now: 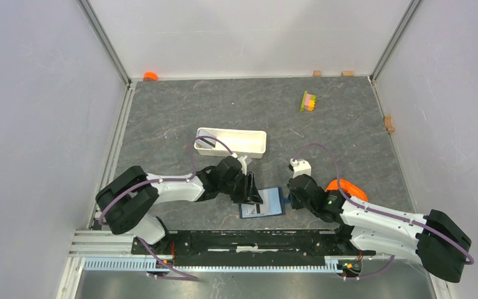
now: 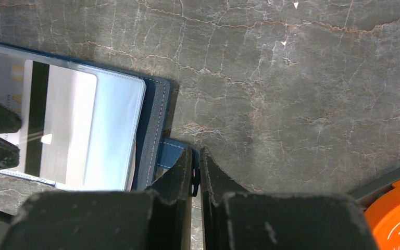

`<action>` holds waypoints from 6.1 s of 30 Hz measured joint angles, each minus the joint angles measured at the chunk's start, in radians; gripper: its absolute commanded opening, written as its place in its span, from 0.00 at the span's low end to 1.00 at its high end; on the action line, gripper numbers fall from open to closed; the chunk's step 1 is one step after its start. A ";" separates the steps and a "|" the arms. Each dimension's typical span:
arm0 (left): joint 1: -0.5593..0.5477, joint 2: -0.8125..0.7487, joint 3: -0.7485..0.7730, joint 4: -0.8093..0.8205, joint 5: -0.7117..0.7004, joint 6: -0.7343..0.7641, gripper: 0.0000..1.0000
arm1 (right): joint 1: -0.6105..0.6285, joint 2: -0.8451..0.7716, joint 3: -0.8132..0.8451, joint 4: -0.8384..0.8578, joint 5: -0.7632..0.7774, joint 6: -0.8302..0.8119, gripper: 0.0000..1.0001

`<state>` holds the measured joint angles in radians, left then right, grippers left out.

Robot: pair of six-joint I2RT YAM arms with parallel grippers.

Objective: Put the credit cards into the card holder
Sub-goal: Insert the credit card into the card holder, then close the card holder at the center of the board, then turn over the card holder at the center of the board.

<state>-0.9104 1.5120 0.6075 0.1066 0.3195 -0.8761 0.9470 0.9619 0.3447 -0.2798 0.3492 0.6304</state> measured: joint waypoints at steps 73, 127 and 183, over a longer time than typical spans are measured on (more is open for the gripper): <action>0.168 -0.271 -0.109 -0.089 0.021 0.066 0.77 | 0.139 0.033 0.218 -0.004 -0.116 -0.098 0.01; 0.033 -0.129 -0.117 0.142 -0.029 -0.080 0.75 | -0.246 0.079 0.037 0.064 -0.624 -0.346 0.71; 0.180 -0.333 0.174 -0.395 -0.168 0.217 0.98 | -0.376 0.084 0.324 -0.142 -0.348 -0.364 0.00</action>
<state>-0.7307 1.1793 0.7815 -0.2886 0.1513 -0.6586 0.5713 1.0462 0.6685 -0.4213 0.0017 0.2661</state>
